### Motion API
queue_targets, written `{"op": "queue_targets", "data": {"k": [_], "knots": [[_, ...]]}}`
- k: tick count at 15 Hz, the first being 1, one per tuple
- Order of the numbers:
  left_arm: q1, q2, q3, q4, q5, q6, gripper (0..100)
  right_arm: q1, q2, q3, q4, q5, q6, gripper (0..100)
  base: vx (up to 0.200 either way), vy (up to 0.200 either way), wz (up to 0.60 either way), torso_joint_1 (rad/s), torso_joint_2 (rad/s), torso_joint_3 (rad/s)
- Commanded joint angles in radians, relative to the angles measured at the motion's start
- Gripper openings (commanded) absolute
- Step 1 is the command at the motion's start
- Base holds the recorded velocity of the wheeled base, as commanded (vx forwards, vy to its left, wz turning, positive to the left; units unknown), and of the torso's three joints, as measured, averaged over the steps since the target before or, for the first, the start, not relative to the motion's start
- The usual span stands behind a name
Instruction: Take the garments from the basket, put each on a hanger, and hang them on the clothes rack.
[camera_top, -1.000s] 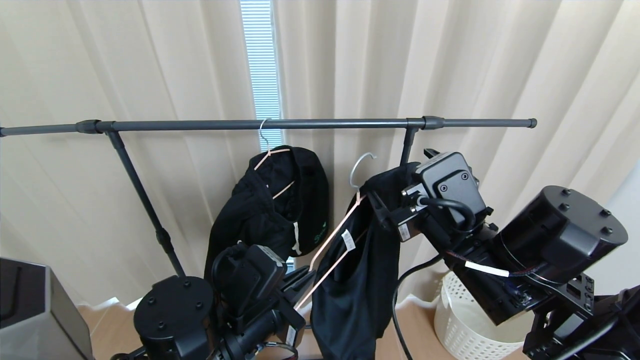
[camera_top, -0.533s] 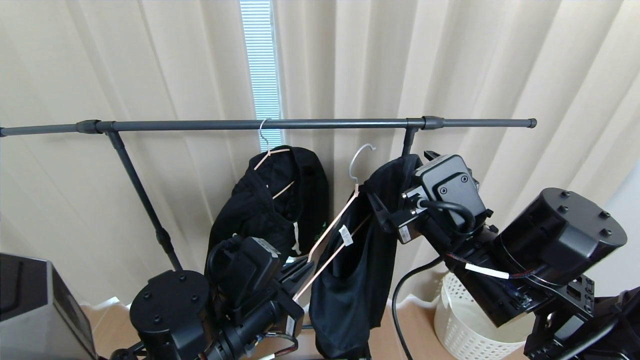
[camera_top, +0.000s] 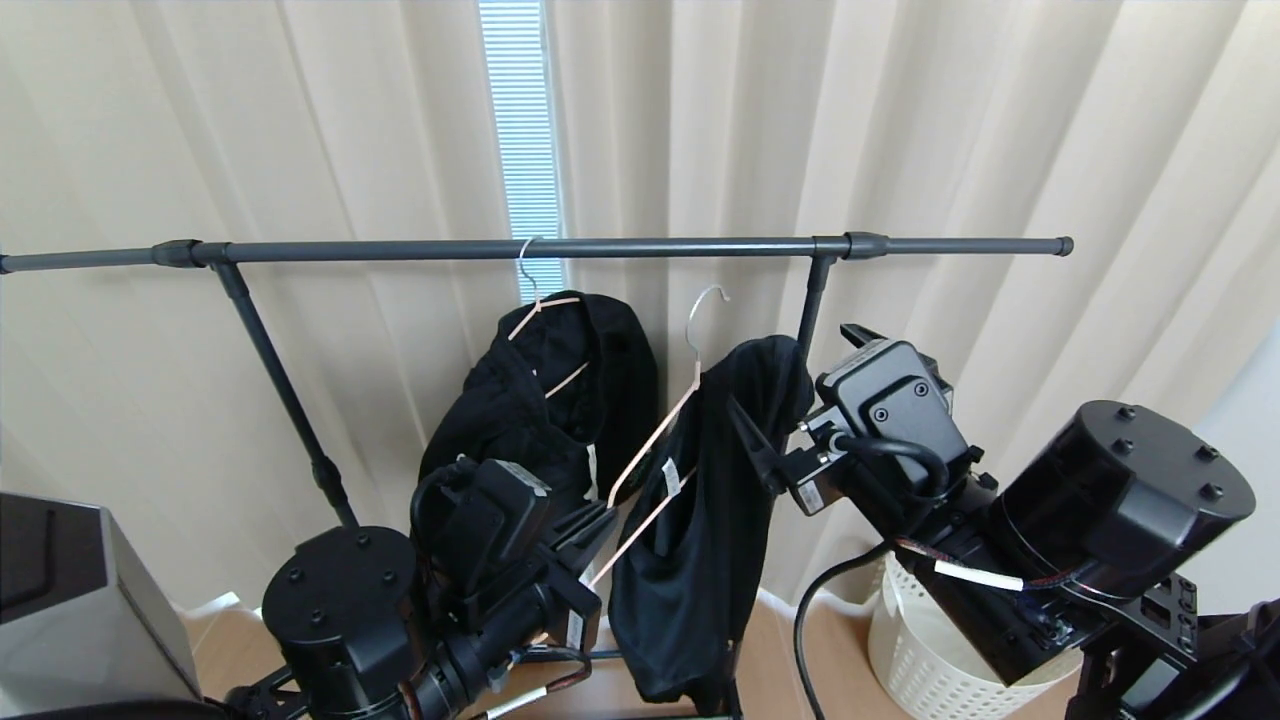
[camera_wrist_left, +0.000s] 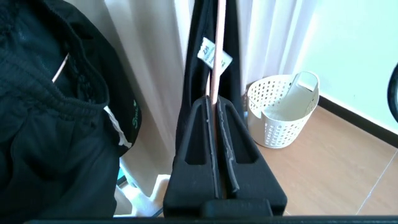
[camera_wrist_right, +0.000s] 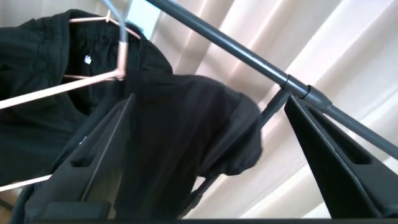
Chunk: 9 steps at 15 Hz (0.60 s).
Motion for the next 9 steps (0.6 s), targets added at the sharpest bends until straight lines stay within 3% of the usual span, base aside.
{"op": "queue_targets", "data": {"k": [1,9], "knots": [[0.002,0.002,0.006,-0.001,0.000,0.003,0,0.001,-0.006,0.018,-0.002,0.003,-0.018,100,0.000,0.000,0.00,0.000,0.00,0.000],[0.011,0.022,0.021,-0.001,-0.022,-0.012,0,-0.031,-0.018,0.029,0.004,0.046,-0.034,100,0.000,0.000,0.00,0.000,0.00,0.000]]}}
